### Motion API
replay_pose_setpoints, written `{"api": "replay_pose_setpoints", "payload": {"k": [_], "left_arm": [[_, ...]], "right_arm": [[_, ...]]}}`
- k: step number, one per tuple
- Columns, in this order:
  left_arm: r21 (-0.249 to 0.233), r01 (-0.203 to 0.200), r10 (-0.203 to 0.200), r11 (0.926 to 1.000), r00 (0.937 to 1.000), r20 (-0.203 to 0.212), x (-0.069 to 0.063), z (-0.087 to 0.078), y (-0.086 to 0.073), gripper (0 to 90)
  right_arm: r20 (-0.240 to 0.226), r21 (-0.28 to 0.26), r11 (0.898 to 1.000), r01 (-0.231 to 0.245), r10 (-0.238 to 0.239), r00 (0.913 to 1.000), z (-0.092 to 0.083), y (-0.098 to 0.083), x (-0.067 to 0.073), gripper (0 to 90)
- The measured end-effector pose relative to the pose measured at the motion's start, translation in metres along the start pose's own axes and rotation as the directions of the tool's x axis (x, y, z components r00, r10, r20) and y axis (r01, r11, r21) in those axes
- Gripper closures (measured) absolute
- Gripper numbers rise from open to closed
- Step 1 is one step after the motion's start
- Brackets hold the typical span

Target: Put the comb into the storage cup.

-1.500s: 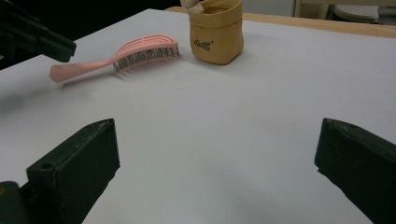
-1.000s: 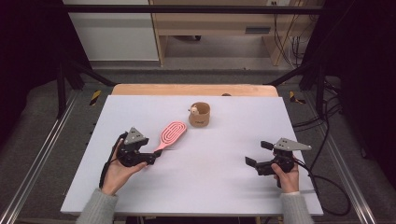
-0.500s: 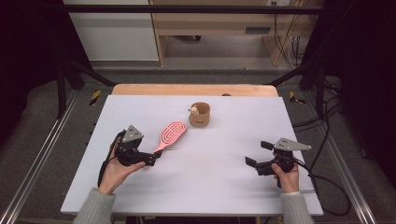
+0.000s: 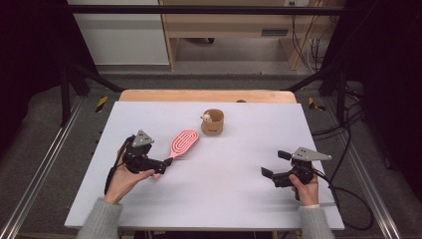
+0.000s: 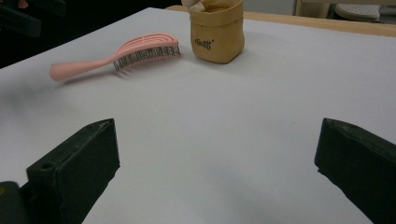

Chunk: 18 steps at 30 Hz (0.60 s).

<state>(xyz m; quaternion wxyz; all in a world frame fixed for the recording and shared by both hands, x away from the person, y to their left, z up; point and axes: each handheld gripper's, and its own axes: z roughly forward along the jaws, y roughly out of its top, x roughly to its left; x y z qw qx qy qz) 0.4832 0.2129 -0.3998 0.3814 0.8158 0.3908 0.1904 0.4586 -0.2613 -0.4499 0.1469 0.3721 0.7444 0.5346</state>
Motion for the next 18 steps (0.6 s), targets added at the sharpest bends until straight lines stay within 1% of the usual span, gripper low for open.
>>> {"api": "replay_pose_setpoints", "payload": {"k": [8, 18], "left_arm": [[0.015, 0.001, -0.001, 0.9999, 1.0, 0.006, 0.003, 0.007, 0.005, 0.0], [0.051, 0.027, -0.027, 0.9983, 0.9996, 0.002, 0.009, 0.021, 0.006, 0.0]], "right_arm": [[0.0, 0.0, 1.0, 0.001, -0.001, 1.0, 0.0, 0.0, 0.0, 0.3], [0.002, 0.001, 1.0, 0.002, -0.002, 1.0, 0.0, 0.0, 0.0, 0.3]]}}
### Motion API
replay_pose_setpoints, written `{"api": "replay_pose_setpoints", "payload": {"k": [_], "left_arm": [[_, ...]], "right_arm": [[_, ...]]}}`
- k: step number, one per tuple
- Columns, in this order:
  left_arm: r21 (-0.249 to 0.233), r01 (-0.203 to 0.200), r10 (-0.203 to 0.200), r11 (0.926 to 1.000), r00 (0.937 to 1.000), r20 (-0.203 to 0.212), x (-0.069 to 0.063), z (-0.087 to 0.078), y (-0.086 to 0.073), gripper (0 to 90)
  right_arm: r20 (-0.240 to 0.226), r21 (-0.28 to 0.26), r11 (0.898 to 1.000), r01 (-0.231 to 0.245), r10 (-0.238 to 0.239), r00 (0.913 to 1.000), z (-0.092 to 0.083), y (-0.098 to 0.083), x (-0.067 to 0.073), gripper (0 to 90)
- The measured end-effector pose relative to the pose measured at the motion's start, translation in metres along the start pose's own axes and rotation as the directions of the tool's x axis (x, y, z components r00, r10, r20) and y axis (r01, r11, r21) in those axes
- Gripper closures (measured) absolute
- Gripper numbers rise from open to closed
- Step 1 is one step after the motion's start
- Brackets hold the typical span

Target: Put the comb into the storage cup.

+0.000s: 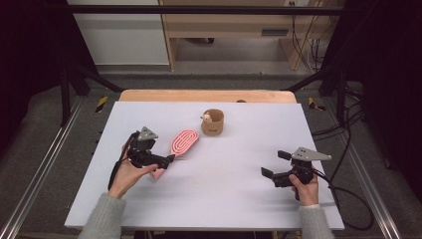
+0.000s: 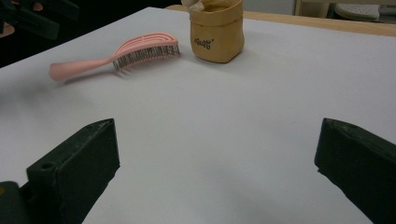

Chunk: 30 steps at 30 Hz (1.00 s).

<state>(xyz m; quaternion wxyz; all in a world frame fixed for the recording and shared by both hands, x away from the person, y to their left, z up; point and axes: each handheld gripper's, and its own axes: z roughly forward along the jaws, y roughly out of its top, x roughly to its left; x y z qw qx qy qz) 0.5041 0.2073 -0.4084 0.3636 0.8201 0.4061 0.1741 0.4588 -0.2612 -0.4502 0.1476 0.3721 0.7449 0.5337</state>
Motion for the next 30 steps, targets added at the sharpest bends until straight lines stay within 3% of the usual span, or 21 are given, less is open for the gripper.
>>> {"api": "replay_pose_setpoints", "payload": {"k": [30], "left_arm": [[0.108, -0.007, 0.008, 0.9941, 0.9999, -0.008, -0.002, 0.036, -0.008, 0.1]], "right_arm": [[-0.001, -0.002, 1.0, -0.002, 0.002, 1.0, 0.0, 0.0, 0.0, 0.3]]}}
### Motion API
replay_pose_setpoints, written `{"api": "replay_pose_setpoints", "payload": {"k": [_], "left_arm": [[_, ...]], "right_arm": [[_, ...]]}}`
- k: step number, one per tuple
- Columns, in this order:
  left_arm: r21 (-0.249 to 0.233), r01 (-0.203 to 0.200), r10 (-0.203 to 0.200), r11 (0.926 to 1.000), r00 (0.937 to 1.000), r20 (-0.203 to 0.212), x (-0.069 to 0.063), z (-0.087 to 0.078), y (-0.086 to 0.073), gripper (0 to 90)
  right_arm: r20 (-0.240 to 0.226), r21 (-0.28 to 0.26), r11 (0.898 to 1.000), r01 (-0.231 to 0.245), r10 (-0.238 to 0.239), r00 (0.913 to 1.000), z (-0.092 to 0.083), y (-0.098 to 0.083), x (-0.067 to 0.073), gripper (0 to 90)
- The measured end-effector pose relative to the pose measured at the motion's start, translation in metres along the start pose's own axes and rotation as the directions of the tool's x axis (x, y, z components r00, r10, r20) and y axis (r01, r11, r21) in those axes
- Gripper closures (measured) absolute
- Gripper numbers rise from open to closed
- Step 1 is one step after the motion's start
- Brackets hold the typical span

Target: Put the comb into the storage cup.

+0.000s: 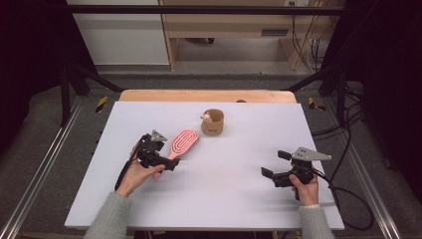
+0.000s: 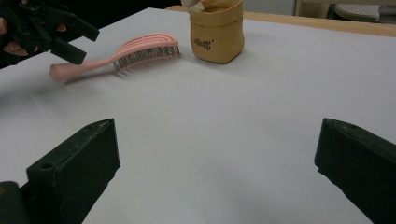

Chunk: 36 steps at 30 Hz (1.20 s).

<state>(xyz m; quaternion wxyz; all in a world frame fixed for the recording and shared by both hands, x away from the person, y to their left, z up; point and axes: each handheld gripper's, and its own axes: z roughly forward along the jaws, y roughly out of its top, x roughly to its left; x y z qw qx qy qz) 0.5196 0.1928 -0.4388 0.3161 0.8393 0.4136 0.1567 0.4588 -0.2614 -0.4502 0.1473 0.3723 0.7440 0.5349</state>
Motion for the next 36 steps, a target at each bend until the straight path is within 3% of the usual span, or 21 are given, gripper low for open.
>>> {"api": "replay_pose_setpoints", "payload": {"k": [23, 36], "left_arm": [[0.047, -0.008, 0.009, 0.9989, 0.9999, -0.013, -0.004, 0.013, -0.004, 9.5], [0.052, -0.013, 0.014, 0.9985, 0.9998, -0.015, -0.006, 0.016, -0.005, 30.5]], "right_arm": [[-0.002, 0.003, 1.0, 0.002, -0.002, 1.0, 0.001, 0.0, 0.0, 0.3], [-0.003, 0.003, 1.0, 0.0, 0.0, 1.0, 0.001, 0.0, 0.0, 0.3]]}}
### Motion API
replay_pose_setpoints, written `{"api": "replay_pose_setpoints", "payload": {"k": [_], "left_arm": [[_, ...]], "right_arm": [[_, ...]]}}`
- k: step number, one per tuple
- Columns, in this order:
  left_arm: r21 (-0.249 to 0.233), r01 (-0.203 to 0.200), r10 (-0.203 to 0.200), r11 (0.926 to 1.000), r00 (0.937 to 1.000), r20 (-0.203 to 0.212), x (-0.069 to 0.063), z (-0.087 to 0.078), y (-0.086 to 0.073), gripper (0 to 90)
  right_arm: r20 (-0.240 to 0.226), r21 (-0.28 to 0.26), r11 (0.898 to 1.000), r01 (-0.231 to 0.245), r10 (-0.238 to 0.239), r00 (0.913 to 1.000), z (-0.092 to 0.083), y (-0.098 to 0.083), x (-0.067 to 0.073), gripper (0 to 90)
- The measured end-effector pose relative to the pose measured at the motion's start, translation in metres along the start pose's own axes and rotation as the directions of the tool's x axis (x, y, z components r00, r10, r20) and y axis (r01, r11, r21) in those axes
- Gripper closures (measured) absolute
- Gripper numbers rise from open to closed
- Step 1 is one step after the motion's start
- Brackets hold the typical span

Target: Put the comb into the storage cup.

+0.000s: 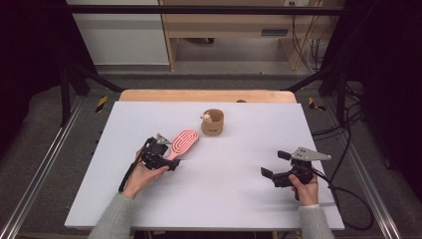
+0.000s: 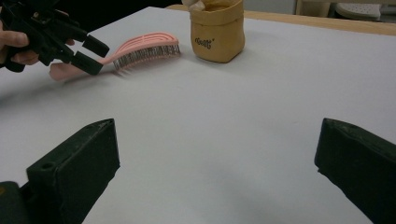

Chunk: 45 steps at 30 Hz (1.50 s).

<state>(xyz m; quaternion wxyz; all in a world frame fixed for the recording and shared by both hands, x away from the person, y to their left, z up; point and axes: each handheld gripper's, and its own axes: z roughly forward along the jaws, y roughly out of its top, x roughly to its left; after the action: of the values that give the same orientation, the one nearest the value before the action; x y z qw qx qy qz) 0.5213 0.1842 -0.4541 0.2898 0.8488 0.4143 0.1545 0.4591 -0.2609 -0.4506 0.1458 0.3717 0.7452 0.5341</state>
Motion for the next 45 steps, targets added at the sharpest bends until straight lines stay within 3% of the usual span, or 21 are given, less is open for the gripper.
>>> {"api": "replay_pose_setpoints", "payload": {"k": [19, 30, 45], "left_arm": [[0.004, 0.005, -0.005, 1.0, 1.0, -0.001, 0.0, 0.003, 0.001, 53.9], [0.027, 0.007, -0.006, 0.9996, 0.9996, -0.026, -0.002, 0.007, 0.002, 61.0], [0.048, 0.015, -0.014, 0.9987, 0.9995, -0.028, -0.002, 0.01, 0.002, 68.0]], "right_arm": [[-0.001, -0.001, 1.0, -0.001, 0.001, 1.0, 0.0, 0.0, 0.0, 0.3], [-0.002, -0.001, 1.0, -0.001, 0.001, 1.0, 0.0, 0.0, 0.0, 0.3], [-0.003, -0.001, 1.0, -0.002, 0.002, 1.0, 0.0, 0.0, 0.0, 0.3]]}}
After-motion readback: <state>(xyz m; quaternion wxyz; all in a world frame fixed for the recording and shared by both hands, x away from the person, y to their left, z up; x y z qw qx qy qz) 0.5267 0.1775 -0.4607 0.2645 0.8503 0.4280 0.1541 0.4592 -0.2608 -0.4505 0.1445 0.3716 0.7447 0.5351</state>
